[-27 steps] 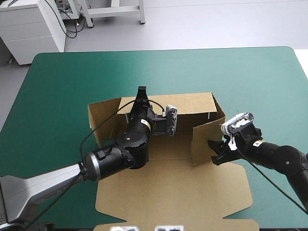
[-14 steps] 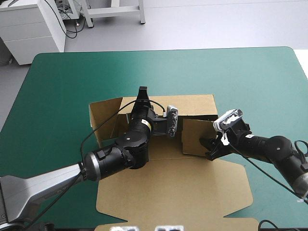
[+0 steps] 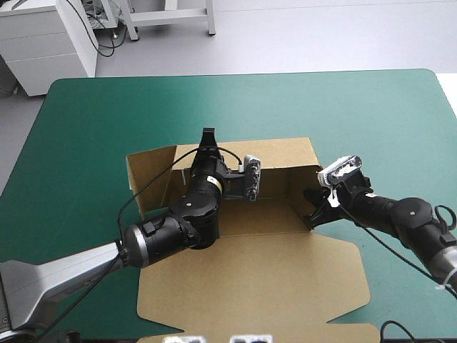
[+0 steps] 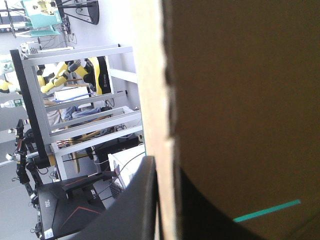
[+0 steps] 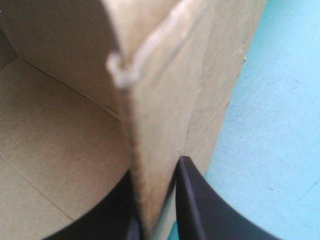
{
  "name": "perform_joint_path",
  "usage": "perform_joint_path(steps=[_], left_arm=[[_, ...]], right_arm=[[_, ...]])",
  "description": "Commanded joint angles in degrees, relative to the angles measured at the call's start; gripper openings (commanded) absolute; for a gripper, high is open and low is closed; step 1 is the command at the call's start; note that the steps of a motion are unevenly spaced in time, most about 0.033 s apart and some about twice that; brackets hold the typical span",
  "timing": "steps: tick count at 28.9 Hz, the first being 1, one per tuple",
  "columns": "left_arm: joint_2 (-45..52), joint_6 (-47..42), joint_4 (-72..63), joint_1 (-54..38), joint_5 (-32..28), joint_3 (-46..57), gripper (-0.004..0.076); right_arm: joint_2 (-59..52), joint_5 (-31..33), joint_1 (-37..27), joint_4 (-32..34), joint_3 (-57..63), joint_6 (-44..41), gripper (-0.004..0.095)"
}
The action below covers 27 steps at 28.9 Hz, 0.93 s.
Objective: Fold the box
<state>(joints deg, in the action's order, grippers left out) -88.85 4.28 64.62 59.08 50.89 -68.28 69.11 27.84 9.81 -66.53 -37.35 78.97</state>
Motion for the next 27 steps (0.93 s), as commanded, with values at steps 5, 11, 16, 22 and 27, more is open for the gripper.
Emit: perform_joint_path(steps=[5,11,16,22,27], left_arm=[[1.3,-0.3,-2.2,0.2,-0.4,-0.8,-0.0007],[1.7,-0.2,-2.2,0.2,-0.6,-0.8,0.0025],[4.5,-0.2,-2.6,1.9,-0.1,-0.8,0.0336],[8.5,-0.2,-2.8,8.4,3.6,-0.8,0.0563],[10.6,-0.3,0.2,15.8,10.4,-0.8,0.0563]], right_arm=[[-0.9,6.5,0.3,-3.2,-1.3,1.1,-0.0014],[-0.9,6.8,0.3,-3.2,-1.3,1.9,-0.0014],[-0.9,2.4,0.3,-3.4,-1.3,-2.3,-0.0014],[-0.9,-0.8,0.3,-3.4,-1.3,-3.9,-0.0014],[-0.9,-1.2,0.3,-3.3,-1.3,-4.1,-0.0014]])
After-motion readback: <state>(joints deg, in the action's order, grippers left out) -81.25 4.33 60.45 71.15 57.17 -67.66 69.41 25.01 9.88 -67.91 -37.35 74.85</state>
